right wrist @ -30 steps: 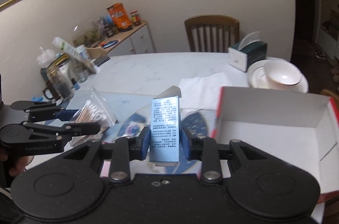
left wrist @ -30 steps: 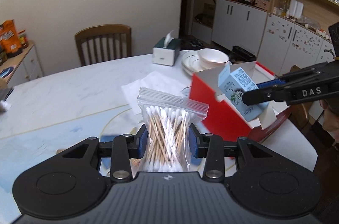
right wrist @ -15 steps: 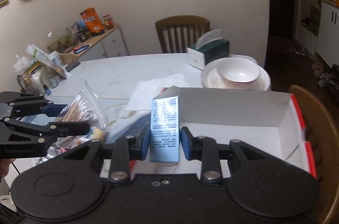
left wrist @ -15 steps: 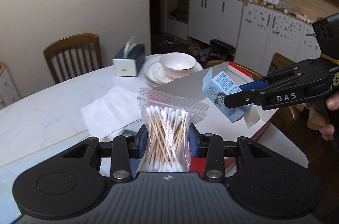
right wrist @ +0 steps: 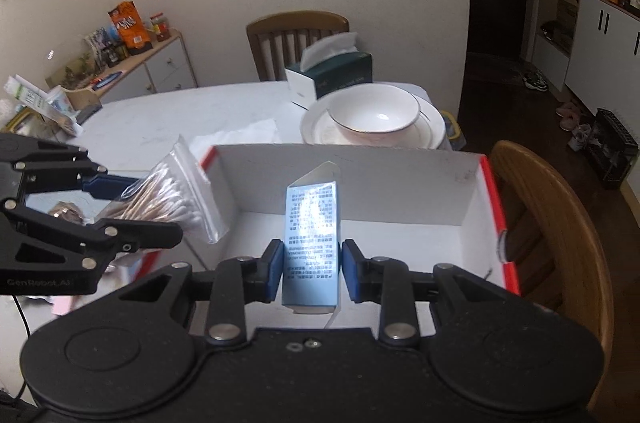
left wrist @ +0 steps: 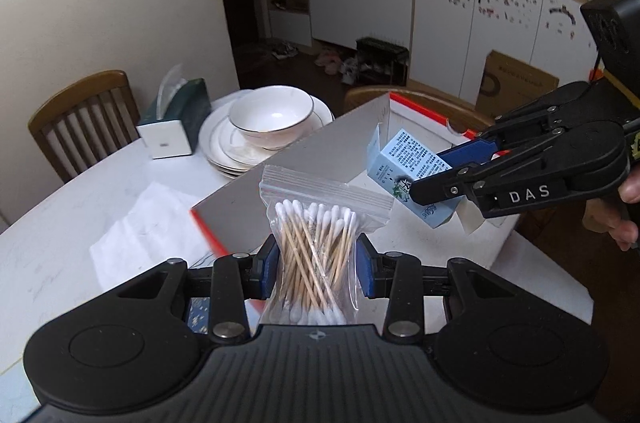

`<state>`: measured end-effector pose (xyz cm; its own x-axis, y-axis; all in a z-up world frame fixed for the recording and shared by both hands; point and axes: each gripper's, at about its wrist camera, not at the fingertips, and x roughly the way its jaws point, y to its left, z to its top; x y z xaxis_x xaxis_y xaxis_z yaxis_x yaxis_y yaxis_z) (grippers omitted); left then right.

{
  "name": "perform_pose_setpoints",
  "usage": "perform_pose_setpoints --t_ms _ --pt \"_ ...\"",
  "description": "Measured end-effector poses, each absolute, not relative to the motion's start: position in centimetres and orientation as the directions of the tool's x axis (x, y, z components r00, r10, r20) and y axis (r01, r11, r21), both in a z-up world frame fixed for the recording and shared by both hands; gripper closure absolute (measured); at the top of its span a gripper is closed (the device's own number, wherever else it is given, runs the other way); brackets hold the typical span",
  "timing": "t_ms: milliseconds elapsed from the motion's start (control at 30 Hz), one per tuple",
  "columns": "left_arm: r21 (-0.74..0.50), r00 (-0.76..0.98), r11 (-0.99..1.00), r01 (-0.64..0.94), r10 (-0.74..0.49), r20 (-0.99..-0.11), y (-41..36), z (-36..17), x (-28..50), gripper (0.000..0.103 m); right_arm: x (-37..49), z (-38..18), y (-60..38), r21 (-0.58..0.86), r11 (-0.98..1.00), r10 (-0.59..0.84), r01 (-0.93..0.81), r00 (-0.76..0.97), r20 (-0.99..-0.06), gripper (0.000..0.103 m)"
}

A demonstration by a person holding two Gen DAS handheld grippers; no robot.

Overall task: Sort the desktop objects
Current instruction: 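Carry the swab bag and blue box with both grippers into the red box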

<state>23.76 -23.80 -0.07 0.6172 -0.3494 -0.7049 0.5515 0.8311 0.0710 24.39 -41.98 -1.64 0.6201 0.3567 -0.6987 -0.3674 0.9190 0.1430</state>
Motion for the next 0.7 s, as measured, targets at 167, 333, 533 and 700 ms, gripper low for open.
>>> perform_pose_setpoints --t_ms 167,333,533,700 --pt "0.077 0.574 0.816 0.572 -0.332 -0.749 -25.7 -1.7 25.9 0.066 25.8 -3.3 -42.8 0.142 0.923 0.344 -0.358 0.601 -0.722 0.073" --pt "0.114 0.549 0.8 0.589 -0.293 -0.783 -27.4 -3.3 27.7 0.066 26.9 -4.9 -43.0 0.14 0.923 0.335 -0.359 0.57 -0.75 0.073" --pt "0.145 0.5 0.771 0.62 -0.246 -0.83 -29.0 -5.4 29.1 0.066 27.9 -6.4 -43.2 0.124 0.926 0.312 -0.356 0.541 -0.781 0.073" --pt "0.128 0.43 0.758 0.639 -0.215 -0.877 -29.7 -7.2 30.0 0.066 28.5 -7.5 -43.0 0.117 0.924 0.3 -0.364 0.502 -0.811 0.073"
